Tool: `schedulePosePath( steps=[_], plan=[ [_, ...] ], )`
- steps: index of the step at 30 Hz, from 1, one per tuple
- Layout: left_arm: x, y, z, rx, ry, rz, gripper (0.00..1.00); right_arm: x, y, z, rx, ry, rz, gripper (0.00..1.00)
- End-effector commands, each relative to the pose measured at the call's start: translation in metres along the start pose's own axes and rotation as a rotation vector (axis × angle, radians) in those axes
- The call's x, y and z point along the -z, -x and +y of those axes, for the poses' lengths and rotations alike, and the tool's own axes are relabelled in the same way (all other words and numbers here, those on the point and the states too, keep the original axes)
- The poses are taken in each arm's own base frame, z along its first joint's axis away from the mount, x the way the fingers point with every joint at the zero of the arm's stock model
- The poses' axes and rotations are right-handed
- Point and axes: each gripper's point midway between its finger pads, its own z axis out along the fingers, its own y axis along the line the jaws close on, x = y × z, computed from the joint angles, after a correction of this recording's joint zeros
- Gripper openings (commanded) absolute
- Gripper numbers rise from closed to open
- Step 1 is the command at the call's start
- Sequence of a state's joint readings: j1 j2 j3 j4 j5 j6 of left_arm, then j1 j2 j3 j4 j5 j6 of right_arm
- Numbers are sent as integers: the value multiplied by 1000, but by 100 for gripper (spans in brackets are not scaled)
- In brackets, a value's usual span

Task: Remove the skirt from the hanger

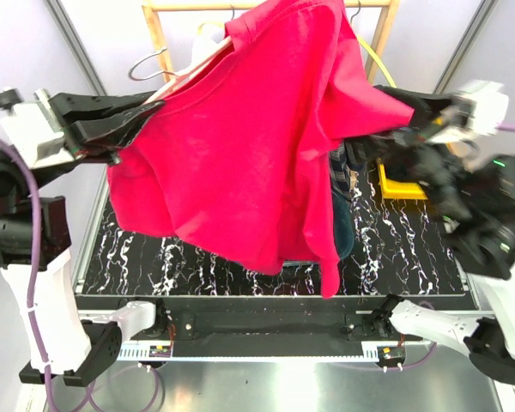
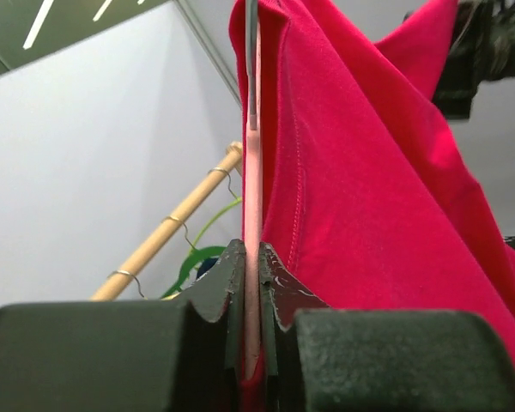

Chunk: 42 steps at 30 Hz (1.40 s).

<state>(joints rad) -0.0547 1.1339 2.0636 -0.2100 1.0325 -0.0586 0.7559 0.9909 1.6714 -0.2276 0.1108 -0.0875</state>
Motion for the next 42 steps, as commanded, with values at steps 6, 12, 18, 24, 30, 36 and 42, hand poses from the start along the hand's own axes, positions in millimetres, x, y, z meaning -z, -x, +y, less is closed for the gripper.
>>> schedulePosePath(
  steps=[6,12,18,24,30,36,42],
  plan=[
    [-9,-25,27,-30,32,18,0,32,46,21,-40,134,-59,100],
    [-5,-40,10,41,-153,82,0,47,48,7,-6,74,-46,100],
    [9,-52,-22,173,-370,136,0,19,24,-4,109,17,19,100],
    [20,-44,-43,185,-490,165,0,-15,-24,9,126,71,131,100],
    [26,-41,-45,171,-513,200,0,-24,-55,30,108,183,225,100],
    [25,-44,-40,177,-512,202,0,-28,-63,51,57,288,253,100],
    [24,-48,-38,192,-511,203,0,-31,-64,76,-5,414,239,86]
  ],
)
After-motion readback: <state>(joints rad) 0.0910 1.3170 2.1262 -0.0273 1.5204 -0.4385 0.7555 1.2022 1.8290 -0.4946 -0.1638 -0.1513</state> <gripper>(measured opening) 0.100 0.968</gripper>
